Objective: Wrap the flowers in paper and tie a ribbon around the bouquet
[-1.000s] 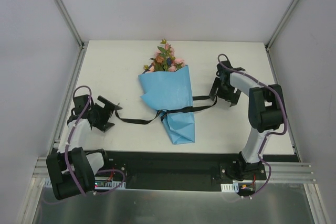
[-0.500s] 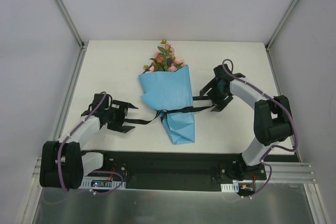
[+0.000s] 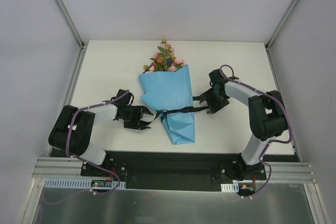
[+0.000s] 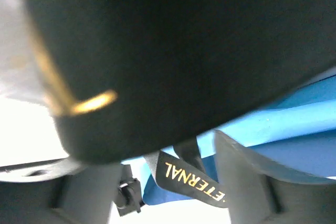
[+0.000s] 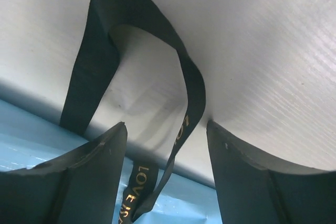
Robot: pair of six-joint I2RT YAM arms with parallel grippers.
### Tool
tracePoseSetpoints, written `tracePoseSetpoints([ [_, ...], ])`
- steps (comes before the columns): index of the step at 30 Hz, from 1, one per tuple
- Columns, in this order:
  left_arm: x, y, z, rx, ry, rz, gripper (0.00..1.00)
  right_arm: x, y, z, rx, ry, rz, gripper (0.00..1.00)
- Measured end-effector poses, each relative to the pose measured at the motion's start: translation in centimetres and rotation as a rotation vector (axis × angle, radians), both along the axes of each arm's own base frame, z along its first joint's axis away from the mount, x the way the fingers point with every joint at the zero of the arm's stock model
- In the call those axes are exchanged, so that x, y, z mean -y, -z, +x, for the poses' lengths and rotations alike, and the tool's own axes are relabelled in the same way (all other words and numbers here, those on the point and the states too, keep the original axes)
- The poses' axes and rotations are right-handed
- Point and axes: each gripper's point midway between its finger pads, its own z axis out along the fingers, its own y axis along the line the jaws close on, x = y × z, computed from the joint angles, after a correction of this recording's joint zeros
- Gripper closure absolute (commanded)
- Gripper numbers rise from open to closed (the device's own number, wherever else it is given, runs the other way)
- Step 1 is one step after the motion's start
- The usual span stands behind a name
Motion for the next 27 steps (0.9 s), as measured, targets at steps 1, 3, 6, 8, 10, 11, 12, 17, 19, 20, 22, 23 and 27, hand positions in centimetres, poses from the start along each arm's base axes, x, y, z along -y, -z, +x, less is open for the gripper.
tracePoseSetpoints([
  [1,0.2,0.0,0.2,-0.002,-0.004,0.002,0.48,0.0,0.0,0.1,0.005,0.001,-0.005,0.40],
  [3,0.4,0.2,0.4,0.005,-0.003,0.015,0.64,-0.1,0.1,0.0,0.007,-0.002,-0.024,0.44],
  [6,0.4,0.6,0.8,0.018,-0.013,0.036,0.91,0.0,0.2,-0.2,0.003,-0.011,-0.062,0.61],
  [8,0.4,0.7,1.1,0.034,-0.013,0.047,0.96,0.1,0.3,-0.5,-0.006,-0.029,-0.091,0.83],
  [10,0.2,0.9,1.6,0.069,-0.001,0.068,1.00,0.3,0.4,-0.9,-0.003,-0.063,-0.134,0.99],
  [11,0.0,0.9,1.8,0.098,0.013,0.085,1.00,0.3,0.5,-0.9,0.007,-0.096,-0.154,1.00],
  [12,-0.1,0.7,2.2,0.141,0.046,0.108,1.00,0.3,0.5,-1.0,0.017,-0.138,-0.180,1.00],
  [17,-1.2,-1.4,5.1,0.466,0.337,0.333,1.00,-0.6,-1.1,1.2,0.171,-0.493,-0.325,1.00],
  [19,-1.5,-2.7,6.0,0.558,0.435,0.421,1.00,-0.8,-2.6,2.7,0.249,-0.614,-0.444,1.00],
  [20,-1.9,-3.5,6.3,0.603,0.481,0.478,1.00,-0.8,-3.3,3.3,0.283,-0.650,-0.499,1.00],
  [22,-3.0,-4.3,6.3,0.630,0.517,0.563,1.00,-0.7,-4.1,3.7,0.314,-0.701,-0.572,1.00],
  [23,-3.9,-4.6,6.2,0.631,0.527,0.614,1.00,-0.5,-4.3,3.7,0.314,-0.705,-0.592,1.00],
  [27,-7.5,-4.7,5.6,0.594,0.578,0.782,1.00,1.8,-5.3,4.4,0.256,-0.673,-0.708,1.00],
])
